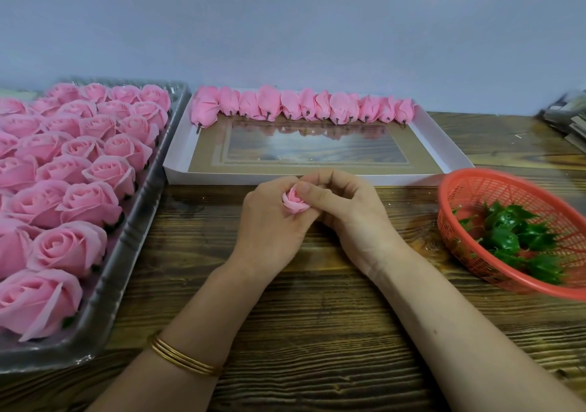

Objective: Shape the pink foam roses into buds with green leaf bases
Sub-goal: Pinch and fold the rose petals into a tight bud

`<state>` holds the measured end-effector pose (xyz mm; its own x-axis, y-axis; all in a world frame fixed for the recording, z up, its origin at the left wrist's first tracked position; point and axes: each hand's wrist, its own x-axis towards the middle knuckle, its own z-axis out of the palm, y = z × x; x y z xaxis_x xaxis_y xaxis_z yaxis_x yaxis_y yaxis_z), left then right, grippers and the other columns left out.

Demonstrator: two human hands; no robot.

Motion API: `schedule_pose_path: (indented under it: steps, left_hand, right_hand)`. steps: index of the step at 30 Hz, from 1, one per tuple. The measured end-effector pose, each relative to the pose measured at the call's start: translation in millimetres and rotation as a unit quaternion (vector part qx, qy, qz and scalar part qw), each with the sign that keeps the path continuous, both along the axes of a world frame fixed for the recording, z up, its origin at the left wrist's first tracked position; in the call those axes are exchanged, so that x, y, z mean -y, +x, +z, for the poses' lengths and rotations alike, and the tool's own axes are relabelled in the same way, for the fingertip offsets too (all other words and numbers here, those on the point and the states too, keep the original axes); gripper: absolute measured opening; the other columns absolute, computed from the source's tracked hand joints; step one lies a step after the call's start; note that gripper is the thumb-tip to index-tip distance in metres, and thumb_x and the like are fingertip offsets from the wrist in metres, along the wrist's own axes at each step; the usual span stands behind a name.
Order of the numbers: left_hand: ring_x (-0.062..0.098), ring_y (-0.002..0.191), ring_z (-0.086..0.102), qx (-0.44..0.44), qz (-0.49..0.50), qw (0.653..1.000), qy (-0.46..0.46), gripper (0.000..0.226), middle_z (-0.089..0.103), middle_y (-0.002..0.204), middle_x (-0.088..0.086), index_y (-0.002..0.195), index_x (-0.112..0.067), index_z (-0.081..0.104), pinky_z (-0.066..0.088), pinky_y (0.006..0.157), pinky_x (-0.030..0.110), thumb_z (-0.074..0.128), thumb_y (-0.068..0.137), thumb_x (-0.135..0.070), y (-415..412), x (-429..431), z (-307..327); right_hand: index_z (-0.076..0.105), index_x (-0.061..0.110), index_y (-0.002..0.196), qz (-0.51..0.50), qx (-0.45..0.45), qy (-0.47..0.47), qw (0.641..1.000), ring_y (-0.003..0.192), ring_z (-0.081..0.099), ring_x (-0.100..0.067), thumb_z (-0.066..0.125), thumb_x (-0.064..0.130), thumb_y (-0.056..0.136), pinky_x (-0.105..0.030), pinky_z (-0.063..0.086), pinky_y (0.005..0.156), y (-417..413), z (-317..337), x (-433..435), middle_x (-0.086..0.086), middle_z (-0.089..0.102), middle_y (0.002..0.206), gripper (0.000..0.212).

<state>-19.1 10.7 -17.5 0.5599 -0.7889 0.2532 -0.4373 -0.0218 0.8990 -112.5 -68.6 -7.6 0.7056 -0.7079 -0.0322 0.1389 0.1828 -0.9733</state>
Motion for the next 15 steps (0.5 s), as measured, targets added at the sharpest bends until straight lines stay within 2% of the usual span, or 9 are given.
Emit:
schedule_pose_path:
  steps: [3, 6, 9, 11, 13, 15]
  left_hand:
    - [0.004, 0.071, 0.065, 0.009, 0.000, 1.000, -0.013, 0.014, 0.071, 0.074, -0.008, 0.073, -0.025, 0.069, 0.047, 0.059, 0.014, 0.074, 0.086, -0.026, 0.1, -0.3, -0.8]
    - [-0.002, 0.065, 0.061, 0.012, -0.004, 1.000, -0.024, 0.025, 0.068, 0.066, -0.015, 0.066, -0.035, 0.062, 0.042, 0.058, 0.009, 0.075, 0.085, -0.026, -1.0, -1.3, 1.3]
    - [-0.005, 0.070, 0.063, 0.018, -0.010, 0.999, -0.031, 0.019, 0.068, 0.068, -0.021, 0.072, -0.037, 0.065, 0.042, 0.061, 0.007, 0.074, 0.085, -0.026, -2.0, -1.9, 2.7]
    - [-0.007, 0.079, 0.065, 0.014, -0.023, 0.999, -0.040, 0.012, 0.070, 0.078, -0.024, 0.084, -0.036, 0.071, 0.043, 0.067, 0.005, 0.072, 0.086, -0.025, -2.4, -2.5, 3.2]
    - [-0.006, 0.087, 0.066, 0.017, -0.030, 0.999, -0.040, 0.011, 0.071, 0.089, -0.021, 0.097, -0.028, 0.075, 0.044, 0.072, 0.005, 0.071, 0.087, -0.025, -2.0, -2.9, 3.4]
    - [-0.006, 0.087, 0.065, 0.018, -0.032, 0.999, -0.035, 0.010, 0.070, 0.089, -0.021, 0.097, -0.028, 0.075, 0.044, 0.072, 0.004, 0.070, 0.088, -0.026, -1.9, -3.0, 3.8]
  right_hand:
    - [0.068, 0.003, 0.086, 0.005, 0.005, 0.007, 1.000, 0.085, 0.064, -0.027, 0.084, 0.016, 0.062, -0.042, 0.050, 0.091, 0.2, -0.7, 0.8, -0.018, 0.068, 0.088, 0.032]
    - [0.067, 0.002, 0.087, 0.012, 0.010, 0.011, 1.000, 0.084, 0.064, -0.028, 0.084, 0.013, 0.062, -0.042, 0.050, 0.091, -0.5, -0.8, 1.2, -0.019, 0.068, 0.086, 0.032]
    - [0.067, 0.001, 0.088, 0.015, 0.008, 0.009, 1.000, 0.084, 0.064, -0.028, 0.083, 0.014, 0.062, -0.042, 0.050, 0.091, -1.1, 0.1, 0.6, -0.018, 0.068, 0.086, 0.034]
    - [0.067, 0.002, 0.088, 0.016, 0.009, 0.010, 1.000, 0.084, 0.065, -0.028, 0.081, 0.017, 0.061, -0.042, 0.050, 0.091, -1.1, -0.3, 0.5, -0.018, 0.069, 0.086, 0.034]
    - [0.067, 0.003, 0.086, 0.019, 0.012, 0.009, 1.000, 0.083, 0.065, -0.027, 0.078, 0.018, 0.060, -0.042, 0.050, 0.091, -1.3, 0.1, 0.6, -0.017, 0.069, 0.085, 0.033]
    - [0.067, 0.003, 0.086, 0.022, 0.013, 0.008, 1.000, 0.082, 0.066, -0.026, 0.078, 0.018, 0.060, -0.041, 0.051, 0.091, -1.9, 0.1, 1.4, -0.015, 0.070, 0.084, 0.032]
